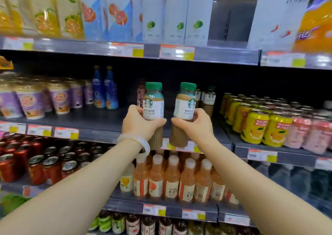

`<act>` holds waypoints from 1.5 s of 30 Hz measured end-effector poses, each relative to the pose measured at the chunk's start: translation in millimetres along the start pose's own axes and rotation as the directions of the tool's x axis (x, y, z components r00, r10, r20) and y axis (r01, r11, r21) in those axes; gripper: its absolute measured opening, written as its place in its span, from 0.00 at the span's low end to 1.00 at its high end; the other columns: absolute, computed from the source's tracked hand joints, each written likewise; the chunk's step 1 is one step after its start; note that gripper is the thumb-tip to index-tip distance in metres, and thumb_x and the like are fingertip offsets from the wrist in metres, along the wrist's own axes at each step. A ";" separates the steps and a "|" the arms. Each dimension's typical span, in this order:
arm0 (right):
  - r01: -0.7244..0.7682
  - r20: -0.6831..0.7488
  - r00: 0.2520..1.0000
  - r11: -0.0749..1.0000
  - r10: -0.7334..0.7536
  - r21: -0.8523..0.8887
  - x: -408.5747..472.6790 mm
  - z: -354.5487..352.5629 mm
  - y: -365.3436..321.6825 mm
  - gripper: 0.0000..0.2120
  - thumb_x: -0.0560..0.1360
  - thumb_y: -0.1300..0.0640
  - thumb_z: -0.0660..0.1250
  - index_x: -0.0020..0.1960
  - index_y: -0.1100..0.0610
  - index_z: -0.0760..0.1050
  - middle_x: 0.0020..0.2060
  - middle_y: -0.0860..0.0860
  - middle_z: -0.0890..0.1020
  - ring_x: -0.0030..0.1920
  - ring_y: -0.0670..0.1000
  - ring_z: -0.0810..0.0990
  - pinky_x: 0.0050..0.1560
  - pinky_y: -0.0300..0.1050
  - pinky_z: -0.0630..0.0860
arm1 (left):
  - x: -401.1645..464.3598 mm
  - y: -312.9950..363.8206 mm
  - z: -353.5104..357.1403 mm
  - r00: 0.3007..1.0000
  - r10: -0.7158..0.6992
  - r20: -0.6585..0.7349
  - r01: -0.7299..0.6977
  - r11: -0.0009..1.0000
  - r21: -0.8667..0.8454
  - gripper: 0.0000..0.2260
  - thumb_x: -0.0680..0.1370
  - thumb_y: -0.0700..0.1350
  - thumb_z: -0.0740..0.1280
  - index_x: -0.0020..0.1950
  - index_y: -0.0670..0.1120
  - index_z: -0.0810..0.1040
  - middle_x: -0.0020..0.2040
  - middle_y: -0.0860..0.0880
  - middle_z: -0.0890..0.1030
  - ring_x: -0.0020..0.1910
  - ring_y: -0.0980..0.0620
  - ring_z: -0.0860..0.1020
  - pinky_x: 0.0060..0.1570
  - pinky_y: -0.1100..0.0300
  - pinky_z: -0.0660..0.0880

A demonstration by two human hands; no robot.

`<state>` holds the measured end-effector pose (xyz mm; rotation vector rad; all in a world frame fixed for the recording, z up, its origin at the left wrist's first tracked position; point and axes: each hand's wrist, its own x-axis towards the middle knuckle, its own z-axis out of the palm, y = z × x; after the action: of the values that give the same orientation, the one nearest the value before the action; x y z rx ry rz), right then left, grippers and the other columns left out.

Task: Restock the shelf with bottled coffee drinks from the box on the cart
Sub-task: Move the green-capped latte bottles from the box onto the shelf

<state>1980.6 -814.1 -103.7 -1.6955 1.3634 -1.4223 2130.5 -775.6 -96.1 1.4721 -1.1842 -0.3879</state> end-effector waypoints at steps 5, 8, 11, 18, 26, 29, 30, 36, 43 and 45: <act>-0.016 -0.099 0.995 0.999 0.013 -0.036 30.4 -18.5 19.1 0.21 0.65 0.50 0.76 0.51 0.50 0.69 0.40 0.38 0.73 0.42 0.40 0.74 0.46 0.44 0.75 | 28.4 2.6 32.2 0.998 0.031 0.050 -0.030 0.999 -0.019 0.24 0.65 0.51 0.77 0.50 0.49 0.66 0.43 0.54 0.73 0.43 0.53 0.73 0.40 0.59 0.68; -0.035 -0.148 0.989 0.998 0.026 -0.058 52.4 -17.7 33.5 0.22 0.65 0.49 0.76 0.51 0.49 0.68 0.44 0.42 0.75 0.48 0.46 0.76 0.50 0.49 0.78 | 51.3 -1.9 50.1 0.996 0.046 0.081 -0.043 0.998 -0.042 0.24 0.65 0.51 0.77 0.50 0.49 0.65 0.41 0.56 0.71 0.42 0.54 0.72 0.36 0.61 0.67; -0.069 -0.179 0.982 0.993 0.052 -0.091 78.7 -10.1 44.4 0.23 0.65 0.49 0.76 0.55 0.49 0.68 0.48 0.44 0.76 0.50 0.47 0.76 0.53 0.51 0.78 | 78.1 -8.6 67.9 0.992 0.044 0.119 -0.038 0.998 -0.050 0.24 0.65 0.51 0.77 0.52 0.49 0.66 0.40 0.57 0.71 0.41 0.54 0.72 0.32 0.62 0.68; -0.126 -0.276 0.958 0.981 0.082 -0.146 139.6 20.8 71.2 0.28 0.65 0.53 0.77 0.61 0.59 0.70 0.51 0.52 0.80 0.54 0.54 0.79 0.50 0.47 0.76 | 141.1 -32.2 103.7 0.977 0.046 0.207 -0.034 0.998 -0.059 0.24 0.64 0.49 0.78 0.50 0.48 0.67 0.42 0.52 0.75 0.37 0.54 0.74 0.29 0.66 0.66; -0.155 -0.345 0.934 0.974 0.090 -0.166 185.6 39.7 97.4 0.24 0.66 0.57 0.77 0.58 0.61 0.72 0.50 0.53 0.79 0.51 0.50 0.77 0.49 0.43 0.73 | 196.6 -51.1 138.0 0.957 0.065 0.283 -0.049 0.997 -0.064 0.27 0.63 0.50 0.79 0.53 0.46 0.69 0.45 0.52 0.76 0.43 0.52 0.76 0.40 0.59 0.72; -0.140 -0.344 0.935 0.979 0.081 -0.149 193.3 41.0 104.7 0.24 0.66 0.59 0.76 0.57 0.62 0.71 0.47 0.49 0.76 0.49 0.47 0.75 0.50 0.42 0.74 | 206.9 -56.1 148.8 0.951 0.080 0.297 -0.060 0.995 -0.076 0.26 0.62 0.50 0.79 0.52 0.45 0.70 0.42 0.53 0.76 0.42 0.53 0.76 0.32 0.63 0.70; -0.138 -0.348 0.934 0.980 0.080 -0.146 195.3 41.0 106.6 0.24 0.66 0.59 0.77 0.58 0.62 0.71 0.47 0.49 0.75 0.49 0.47 0.76 0.50 0.42 0.74 | 209.0 -56.9 151.6 0.950 0.085 0.299 -0.065 0.995 -0.079 0.25 0.62 0.50 0.79 0.51 0.46 0.69 0.40 0.54 0.75 0.41 0.53 0.75 0.30 0.64 0.68; -0.206 -0.225 0.960 0.967 0.170 -0.148 199.3 33.6 120.5 0.35 0.59 0.59 0.80 0.60 0.58 0.66 0.54 0.50 0.76 0.55 0.48 0.76 0.58 0.46 0.75 | 218.7 -56.0 166.7 0.948 0.080 0.307 -0.059 0.995 -0.079 0.26 0.64 0.49 0.79 0.54 0.43 0.70 0.42 0.52 0.75 0.40 0.52 0.74 0.29 0.65 0.66; -0.329 -0.169 0.943 0.885 0.287 -0.329 196.7 21.5 126.4 0.19 0.66 0.61 0.75 0.50 0.57 0.68 0.46 0.52 0.77 0.49 0.51 0.77 0.48 0.44 0.75 | 216.9 -54.7 182.5 0.952 0.048 0.304 -0.026 0.997 -0.076 0.26 0.64 0.49 0.78 0.55 0.42 0.70 0.40 0.53 0.74 0.37 0.53 0.73 0.27 0.65 0.65; -0.323 -0.178 0.945 0.860 0.273 -0.395 199.9 23.0 124.3 0.19 0.67 0.59 0.75 0.53 0.58 0.70 0.48 0.52 0.77 0.49 0.52 0.77 0.49 0.45 0.76 | 215.5 -52.5 185.8 0.955 0.043 0.294 -0.023 0.997 -0.074 0.26 0.64 0.49 0.78 0.54 0.43 0.70 0.37 0.54 0.73 0.35 0.55 0.72 0.27 0.66 0.64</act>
<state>1944.8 -1045.0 -140.3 -1.5684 2.0181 -1.1170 2102.6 -1062.8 -118.1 1.3632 -1.4154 -0.6376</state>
